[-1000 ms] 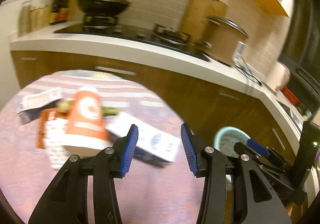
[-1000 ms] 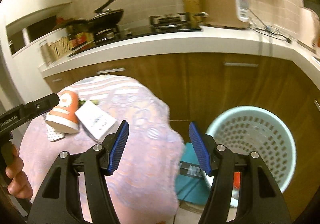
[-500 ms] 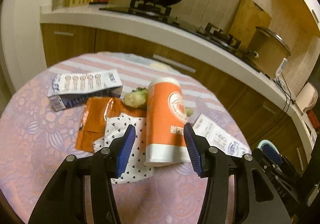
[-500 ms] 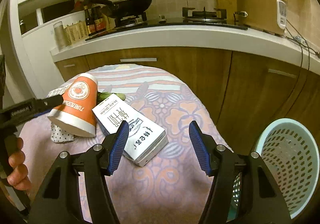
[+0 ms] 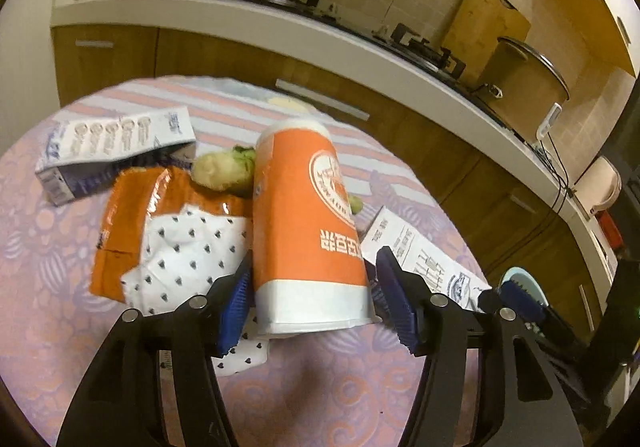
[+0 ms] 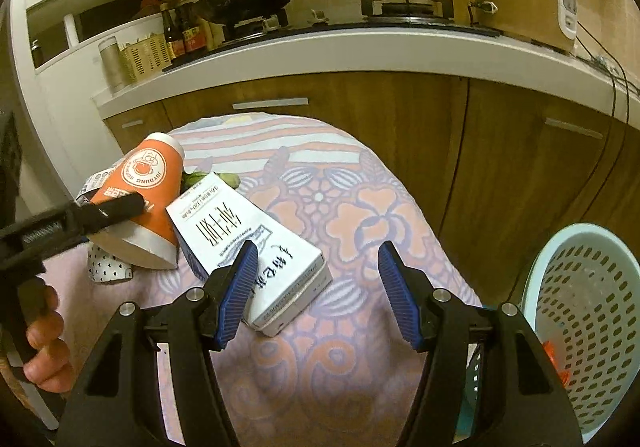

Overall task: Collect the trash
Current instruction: 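Grasp the orange paper cup with the left tool, then grasp the white milk carton with the right tool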

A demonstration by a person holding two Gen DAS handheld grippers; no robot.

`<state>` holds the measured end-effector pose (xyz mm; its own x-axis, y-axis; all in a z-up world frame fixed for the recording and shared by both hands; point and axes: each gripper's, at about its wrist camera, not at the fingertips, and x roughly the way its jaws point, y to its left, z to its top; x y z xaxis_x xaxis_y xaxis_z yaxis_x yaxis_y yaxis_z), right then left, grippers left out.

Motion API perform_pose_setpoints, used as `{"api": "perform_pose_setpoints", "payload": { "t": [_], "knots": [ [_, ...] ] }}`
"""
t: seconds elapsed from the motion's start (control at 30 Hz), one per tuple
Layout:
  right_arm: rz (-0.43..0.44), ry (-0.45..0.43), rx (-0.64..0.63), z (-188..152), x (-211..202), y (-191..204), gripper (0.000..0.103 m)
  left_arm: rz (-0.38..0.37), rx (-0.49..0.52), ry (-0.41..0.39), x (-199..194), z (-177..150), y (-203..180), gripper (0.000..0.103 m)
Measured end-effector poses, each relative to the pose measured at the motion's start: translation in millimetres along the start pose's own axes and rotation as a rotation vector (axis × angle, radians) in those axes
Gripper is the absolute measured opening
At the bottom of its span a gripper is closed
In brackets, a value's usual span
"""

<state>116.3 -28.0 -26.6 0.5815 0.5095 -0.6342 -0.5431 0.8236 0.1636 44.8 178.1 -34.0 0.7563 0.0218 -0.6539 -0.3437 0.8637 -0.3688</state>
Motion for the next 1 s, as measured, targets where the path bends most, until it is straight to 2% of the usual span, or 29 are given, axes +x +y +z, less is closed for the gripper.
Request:
{"api": "perform_pose_setpoints", "payload": {
  "t": [0.03, 0.2, 0.33, 0.5, 0.63, 0.77, 1.0],
  "knots": [
    [0.008, 0.001, 0.001, 2, 0, 0, 0.059, -0.001, -0.005, 0.002, 2, -1, 1, 0.051],
    [0.032, 0.028, 0.012, 11, 11, 2, 0.059, -0.013, 0.0, -0.055, -8, -4, 3, 0.044],
    [0.097, 0.098, 0.015, 12, 26, 8, 0.059, -0.017, -0.023, -0.126, -25, -2, 10, 0.044],
    [0.128, 0.114, -0.05, 6, 21, 27, 0.06, -0.024, -0.051, -0.159, -36, 1, 20, 0.045],
    [0.242, 0.189, -0.072, -4, 17, 45, 0.06, -0.016, -0.07, -0.184, -42, 3, 25, 0.045],
    [0.201, 0.155, -0.156, -10, 8, 65, 0.062, 0.023, -0.069, -0.22, -49, 4, 27, 0.046],
    [0.141, 0.163, -0.247, -15, 23, 87, 0.065, 0.016, -0.079, -0.224, -52, 6, 30, 0.046]
  ]
}}
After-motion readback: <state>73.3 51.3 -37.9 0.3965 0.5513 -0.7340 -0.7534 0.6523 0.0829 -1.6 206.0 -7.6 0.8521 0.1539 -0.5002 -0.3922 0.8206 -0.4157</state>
